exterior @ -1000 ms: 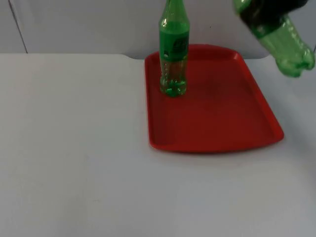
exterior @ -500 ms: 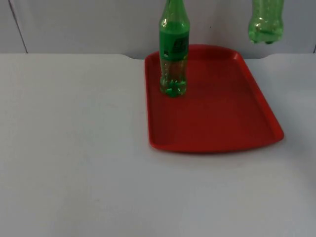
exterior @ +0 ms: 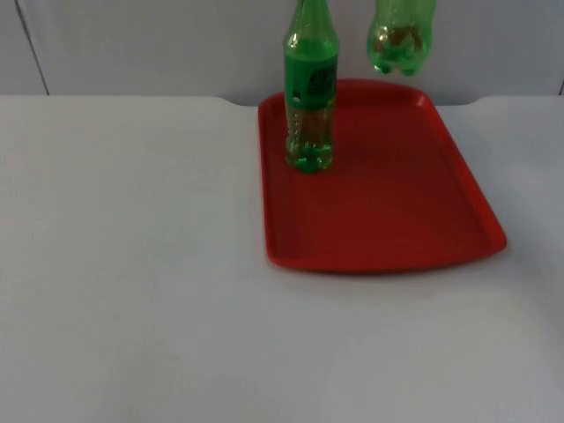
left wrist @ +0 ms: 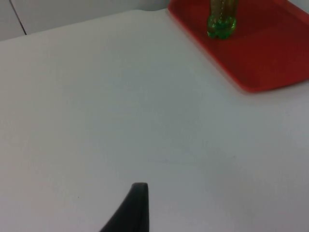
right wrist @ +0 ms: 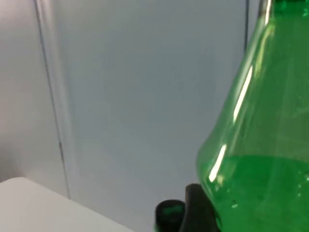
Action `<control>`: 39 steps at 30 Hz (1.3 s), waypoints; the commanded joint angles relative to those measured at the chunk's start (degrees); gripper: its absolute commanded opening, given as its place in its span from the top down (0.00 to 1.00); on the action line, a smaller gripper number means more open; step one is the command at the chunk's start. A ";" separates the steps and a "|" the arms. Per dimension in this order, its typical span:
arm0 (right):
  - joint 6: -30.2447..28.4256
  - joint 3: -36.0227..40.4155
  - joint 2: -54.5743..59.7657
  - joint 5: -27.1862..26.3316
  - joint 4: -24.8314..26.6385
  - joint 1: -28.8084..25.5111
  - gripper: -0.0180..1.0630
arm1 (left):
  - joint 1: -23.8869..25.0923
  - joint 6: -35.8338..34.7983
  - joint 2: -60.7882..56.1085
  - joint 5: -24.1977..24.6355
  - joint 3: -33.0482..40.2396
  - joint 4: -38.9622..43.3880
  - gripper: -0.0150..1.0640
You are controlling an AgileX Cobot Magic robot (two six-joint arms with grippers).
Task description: Place the bottle upright on the tray.
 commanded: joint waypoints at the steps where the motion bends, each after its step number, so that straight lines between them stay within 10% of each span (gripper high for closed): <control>1: 0.13 1.05 0.44 -3.66 -0.83 0.17 0.98 | -0.15 -0.25 -0.17 -0.33 0.24 0.45 0.01; 24: -8.59 7.63 15.88 -28.17 -1.48 0.17 0.98 | -0.15 -0.25 -0.17 -0.33 0.24 0.45 0.01; 39: -14.31 7.51 23.19 -28.17 -1.59 0.17 0.98 | -0.15 -0.25 -0.17 -0.33 0.24 0.45 0.01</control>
